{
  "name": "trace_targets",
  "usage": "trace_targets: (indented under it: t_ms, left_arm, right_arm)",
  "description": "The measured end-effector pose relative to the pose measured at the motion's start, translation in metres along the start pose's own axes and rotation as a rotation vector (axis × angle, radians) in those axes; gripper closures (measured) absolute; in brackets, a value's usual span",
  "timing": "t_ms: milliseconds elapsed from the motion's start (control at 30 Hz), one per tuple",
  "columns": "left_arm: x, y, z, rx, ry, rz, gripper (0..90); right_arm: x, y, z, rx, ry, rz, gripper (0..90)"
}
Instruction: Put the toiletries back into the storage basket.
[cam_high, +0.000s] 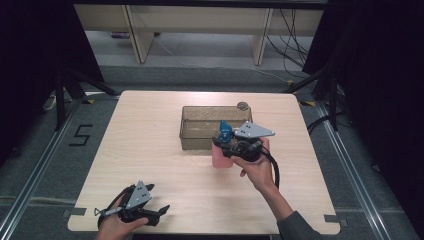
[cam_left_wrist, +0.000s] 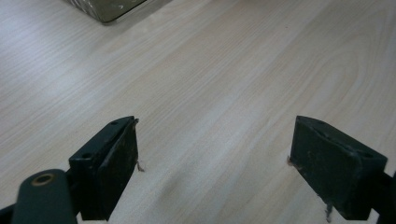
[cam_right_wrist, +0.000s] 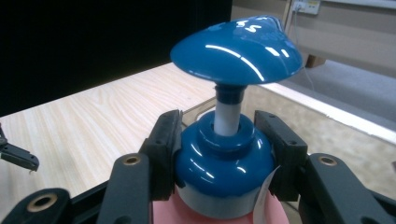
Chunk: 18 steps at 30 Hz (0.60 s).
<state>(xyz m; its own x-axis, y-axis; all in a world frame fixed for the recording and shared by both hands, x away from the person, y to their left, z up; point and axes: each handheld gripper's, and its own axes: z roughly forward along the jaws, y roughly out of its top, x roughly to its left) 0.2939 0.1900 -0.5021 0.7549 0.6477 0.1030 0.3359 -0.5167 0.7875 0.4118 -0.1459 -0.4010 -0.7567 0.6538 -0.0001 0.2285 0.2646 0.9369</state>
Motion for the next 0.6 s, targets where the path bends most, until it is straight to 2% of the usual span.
trace_targets:
  t_ms: [100, 133, 200, 233, 267, 300, 333, 467, 500, 533, 567, 600]
  left_arm:
    - [0.0, 0.0, 0.0, -0.002, -0.002, -0.004, 14.9]
    - [-0.001, 0.0, 0.0, -0.013, 0.001, -0.018, 14.8]
    - [-0.001, 0.0, 0.001, -0.014, 0.004, -0.015, 14.8]
    - [-0.001, 0.0, 0.001, -0.013, 0.003, -0.013, 14.8]
    - [-0.001, 0.0, 0.001, -0.012, 0.002, -0.015, 14.8]
    - [-0.003, 0.0, 0.001, -0.025, 0.002, -0.031, 14.8]
    - [-0.002, 0.0, 0.001, -0.018, 0.001, -0.025, 14.8]
    - [-0.002, 0.0, 0.001, -0.02, 0.001, -0.025, 14.8]
    - [-0.002, 0.0, 0.001, -0.015, 0.002, -0.02, 14.8]
    - [-0.001, 0.0, 0.001, -0.011, 0.004, -0.013, 14.8]
    - [-0.001, 0.001, 0.001, -0.013, 0.004, -0.013, 14.8]
    - [-0.002, 0.001, 0.001, -0.015, 0.002, -0.017, 14.9]
  right_arm:
    - [-0.002, 0.003, -0.001, -0.004, -0.008, 0.012, 53.7]
    - [-0.004, 0.004, 0.0, -0.011, 0.001, 0.01, 53.7]
    - [-0.006, 0.007, -0.002, -0.013, -0.023, 0.024, 53.7]
    - [-0.009, 0.008, -0.002, -0.015, -0.021, 0.016, 53.7]
    - [-0.009, 0.009, -0.002, -0.012, -0.032, 0.037, 53.7]
    - [-0.012, 0.01, -0.002, -0.019, -0.032, 0.035, 53.7]
    - [-0.014, 0.012, -0.002, -0.013, -0.041, 0.021, 53.7]
    - [-0.022, 0.016, -0.002, -0.031, -0.042, 0.029, 53.7]
    - [-0.023, 0.017, -0.003, -0.021, -0.063, 0.04, 53.8]
    - [-0.024, 0.018, -0.002, -0.023, -0.055, 0.049, 53.8]
    - [-0.027, 0.02, -0.003, -0.019, -0.064, 0.021, 53.7]
    - [-0.029, 0.022, -0.003, -0.019, -0.07, 0.032, 53.7]
